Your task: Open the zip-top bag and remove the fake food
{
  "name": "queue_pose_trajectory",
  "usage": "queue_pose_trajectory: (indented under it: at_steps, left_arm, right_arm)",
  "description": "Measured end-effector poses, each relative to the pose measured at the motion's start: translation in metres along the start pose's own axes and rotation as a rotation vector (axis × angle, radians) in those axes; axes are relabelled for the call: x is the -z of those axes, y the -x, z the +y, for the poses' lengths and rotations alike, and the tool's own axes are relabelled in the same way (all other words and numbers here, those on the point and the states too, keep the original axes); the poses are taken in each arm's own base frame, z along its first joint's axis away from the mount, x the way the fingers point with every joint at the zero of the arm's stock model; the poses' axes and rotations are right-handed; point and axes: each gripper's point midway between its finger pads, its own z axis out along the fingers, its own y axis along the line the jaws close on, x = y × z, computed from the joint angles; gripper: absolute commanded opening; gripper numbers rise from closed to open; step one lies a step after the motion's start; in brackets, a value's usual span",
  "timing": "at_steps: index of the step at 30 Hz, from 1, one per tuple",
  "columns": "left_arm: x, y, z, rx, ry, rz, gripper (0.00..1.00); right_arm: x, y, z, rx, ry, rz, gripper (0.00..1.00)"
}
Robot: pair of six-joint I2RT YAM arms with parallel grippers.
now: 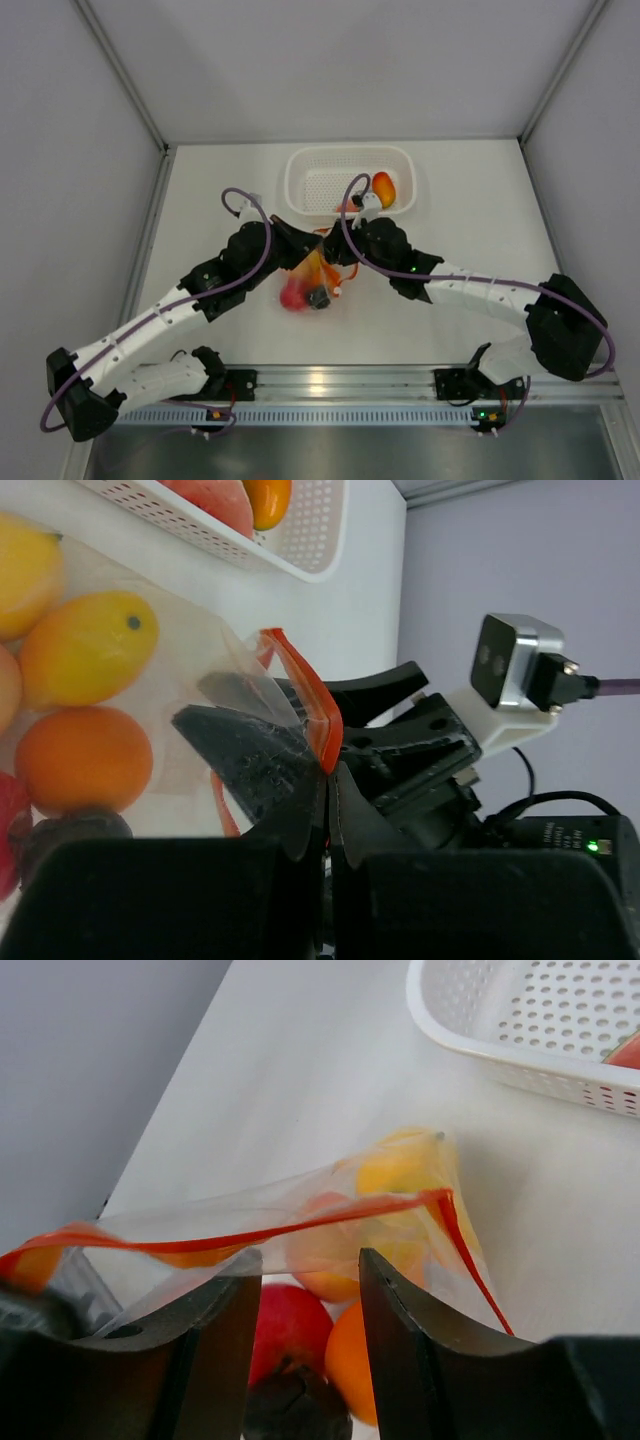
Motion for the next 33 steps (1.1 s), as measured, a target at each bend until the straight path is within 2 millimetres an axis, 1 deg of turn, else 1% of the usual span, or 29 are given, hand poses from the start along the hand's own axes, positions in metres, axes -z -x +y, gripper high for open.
queue_pose_trajectory:
  at_steps: [2, 4, 5, 6, 8, 10, 12, 14, 16, 17, 18, 22, 25, 26, 28, 31, 33]
  left_arm:
    - [0.001, -0.004, -0.008, 0.024, -0.032, 0.023, 0.0]
    - [0.002, -0.007, -0.017, 0.045, -0.065, 0.042, 0.0]
    - [0.002, -0.01, -0.02, 0.054, -0.076, 0.051, 0.0]
    - [0.001, -0.01, -0.022, 0.06, -0.083, 0.05, 0.0]
    - [0.0, -0.01, -0.025, 0.076, -0.095, 0.054, 0.0]
    - [0.001, -0.016, -0.028, 0.081, -0.11, 0.076, 0.0]
    - [-0.001, -0.019, -0.024, 0.079, -0.106, 0.083, 0.0]
    - [-0.003, -0.021, -0.018, 0.076, -0.095, 0.083, 0.0]
    - [-0.004, -0.022, -0.012, 0.066, -0.082, 0.079, 0.0]
    - [-0.005, -0.023, -0.01, 0.059, -0.077, 0.078, 0.0]
    - [-0.005, -0.023, -0.008, 0.052, -0.074, 0.076, 0.0]
    - [-0.008, -0.024, 0.0, 0.029, -0.057, 0.07, 0.0]
    - [-0.011, -0.027, 0.009, 0.012, -0.036, 0.073, 0.0]
    - [-0.014, -0.029, 0.011, 0.007, -0.027, 0.076, 0.0]
    - [-0.019, -0.032, 0.017, -0.011, -0.006, 0.082, 0.0]
    - [-0.027, -0.037, 0.028, -0.039, 0.027, 0.093, 0.0]
    - [-0.03, -0.04, 0.032, -0.055, 0.04, 0.102, 0.0]
  right_arm:
    - [-0.004, -0.004, -0.002, -0.016, -0.022, -0.008, 0.46]
    - [-0.006, -0.003, -0.003, -0.022, -0.042, -0.029, 0.52]
    - [-0.007, -0.002, -0.003, -0.02, -0.05, -0.042, 0.53]
    - [-0.008, 0.0, -0.005, -0.018, -0.067, -0.056, 0.56]
    - [-0.01, 0.002, -0.015, -0.006, -0.114, -0.077, 0.59]
    - [-0.014, -0.002, -0.028, 0.018, -0.172, -0.085, 0.59]
    - [-0.018, -0.008, -0.041, 0.052, -0.222, -0.077, 0.59]
    - [-0.02, -0.015, -0.05, 0.083, -0.251, -0.059, 0.59]
    - [-0.023, -0.024, -0.056, 0.119, -0.262, -0.031, 0.61]
    - [-0.024, -0.027, -0.056, 0.137, -0.256, -0.015, 0.64]
    - [-0.025, -0.031, -0.056, 0.154, -0.246, 0.001, 0.69]
    - [-0.028, -0.043, -0.054, 0.207, -0.202, 0.053, 0.72]
    - [-0.034, -0.057, -0.06, 0.232, -0.203, 0.095, 0.72]
    - [-0.037, -0.061, -0.063, 0.232, -0.205, 0.108, 0.7]
    - [-0.046, -0.069, -0.068, 0.229, -0.211, 0.134, 0.69]
    - [-0.059, -0.072, -0.069, 0.212, -0.211, 0.142, 0.67]
    - [-0.064, -0.073, -0.069, 0.194, -0.21, 0.142, 0.69]
